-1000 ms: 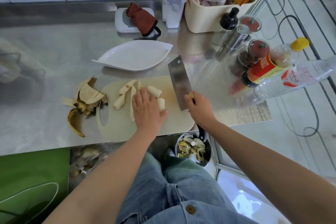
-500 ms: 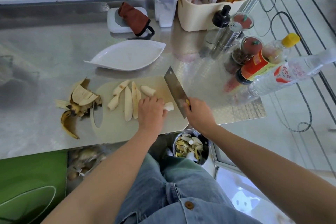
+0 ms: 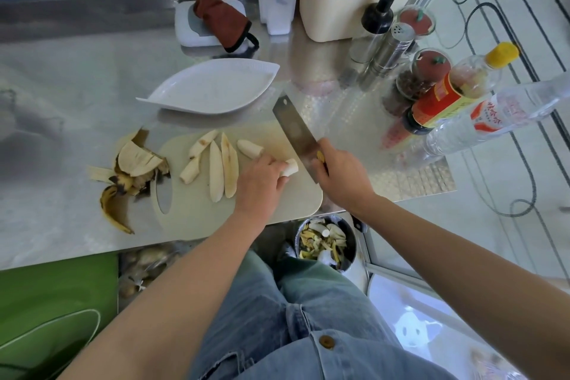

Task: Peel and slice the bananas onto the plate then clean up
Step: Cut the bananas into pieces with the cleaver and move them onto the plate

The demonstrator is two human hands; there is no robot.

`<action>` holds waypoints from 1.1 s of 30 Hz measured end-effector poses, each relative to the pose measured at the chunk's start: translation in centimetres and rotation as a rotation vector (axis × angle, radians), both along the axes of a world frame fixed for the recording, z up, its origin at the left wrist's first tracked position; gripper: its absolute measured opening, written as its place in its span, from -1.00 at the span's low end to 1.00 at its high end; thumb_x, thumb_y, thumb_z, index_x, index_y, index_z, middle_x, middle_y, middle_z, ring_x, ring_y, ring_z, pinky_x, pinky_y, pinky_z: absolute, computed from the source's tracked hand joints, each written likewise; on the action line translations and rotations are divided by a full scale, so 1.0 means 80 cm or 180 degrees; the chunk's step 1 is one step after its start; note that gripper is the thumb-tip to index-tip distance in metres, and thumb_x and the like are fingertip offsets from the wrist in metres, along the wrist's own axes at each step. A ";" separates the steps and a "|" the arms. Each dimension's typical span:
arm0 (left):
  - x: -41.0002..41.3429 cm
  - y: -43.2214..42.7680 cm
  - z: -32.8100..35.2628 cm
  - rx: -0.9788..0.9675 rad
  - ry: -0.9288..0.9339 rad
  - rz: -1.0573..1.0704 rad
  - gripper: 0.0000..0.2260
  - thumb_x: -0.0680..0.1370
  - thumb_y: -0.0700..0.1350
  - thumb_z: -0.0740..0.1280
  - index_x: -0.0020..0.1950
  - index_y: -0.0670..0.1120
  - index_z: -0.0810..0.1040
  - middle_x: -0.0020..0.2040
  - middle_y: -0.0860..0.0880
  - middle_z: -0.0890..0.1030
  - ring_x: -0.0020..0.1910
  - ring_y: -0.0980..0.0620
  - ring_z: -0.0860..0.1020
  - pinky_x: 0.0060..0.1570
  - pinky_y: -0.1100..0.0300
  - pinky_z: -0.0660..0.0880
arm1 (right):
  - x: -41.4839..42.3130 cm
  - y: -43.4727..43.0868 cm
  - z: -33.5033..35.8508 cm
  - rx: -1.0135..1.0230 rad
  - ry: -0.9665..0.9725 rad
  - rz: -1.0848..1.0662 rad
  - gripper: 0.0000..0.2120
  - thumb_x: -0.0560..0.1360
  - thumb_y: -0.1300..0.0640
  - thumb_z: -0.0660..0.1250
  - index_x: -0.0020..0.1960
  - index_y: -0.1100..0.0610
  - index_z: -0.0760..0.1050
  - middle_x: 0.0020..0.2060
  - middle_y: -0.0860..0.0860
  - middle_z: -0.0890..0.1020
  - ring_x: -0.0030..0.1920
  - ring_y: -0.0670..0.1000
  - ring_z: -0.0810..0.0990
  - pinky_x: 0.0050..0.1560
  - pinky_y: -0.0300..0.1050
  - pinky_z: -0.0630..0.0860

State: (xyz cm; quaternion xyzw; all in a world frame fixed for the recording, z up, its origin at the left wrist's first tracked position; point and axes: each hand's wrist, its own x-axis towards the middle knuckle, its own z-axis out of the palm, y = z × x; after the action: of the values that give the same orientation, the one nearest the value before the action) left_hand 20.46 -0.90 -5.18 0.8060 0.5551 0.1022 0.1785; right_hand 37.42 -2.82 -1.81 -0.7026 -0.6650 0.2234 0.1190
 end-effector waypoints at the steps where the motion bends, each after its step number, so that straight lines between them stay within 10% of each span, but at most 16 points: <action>1: 0.000 0.001 0.000 -0.0001 0.0006 -0.0014 -0.81 0.52 -0.11 0.39 0.13 -0.05 0.62 0.01 -0.05 0.56 -0.03 -0.07 0.52 -0.14 0.11 0.44 | 0.000 0.001 0.001 -0.0004 -0.0026 0.0050 -0.85 0.59 0.09 0.13 0.06 0.17 0.33 -0.38 0.01 0.42 -0.38 0.15 0.41 -0.40 -0.11 0.18; 33: 0.000 0.004 0.000 -0.0057 0.0187 0.0199 -0.84 0.54 -0.03 0.38 0.10 0.00 0.61 0.04 -0.04 0.58 0.08 -0.04 0.50 -0.21 0.16 0.37 | -0.016 -0.002 -0.001 -0.0203 -0.0195 0.0177 -0.81 0.63 0.11 0.08 0.18 0.19 0.30 -0.32 0.02 0.46 -0.38 0.12 0.44 -0.39 -0.10 0.27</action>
State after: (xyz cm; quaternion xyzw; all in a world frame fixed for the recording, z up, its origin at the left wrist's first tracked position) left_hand 20.44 -0.58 -5.21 0.7892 0.5859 0.0791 0.1661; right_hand 36.16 -2.97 -1.90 -0.6939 -0.6801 0.2261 0.0698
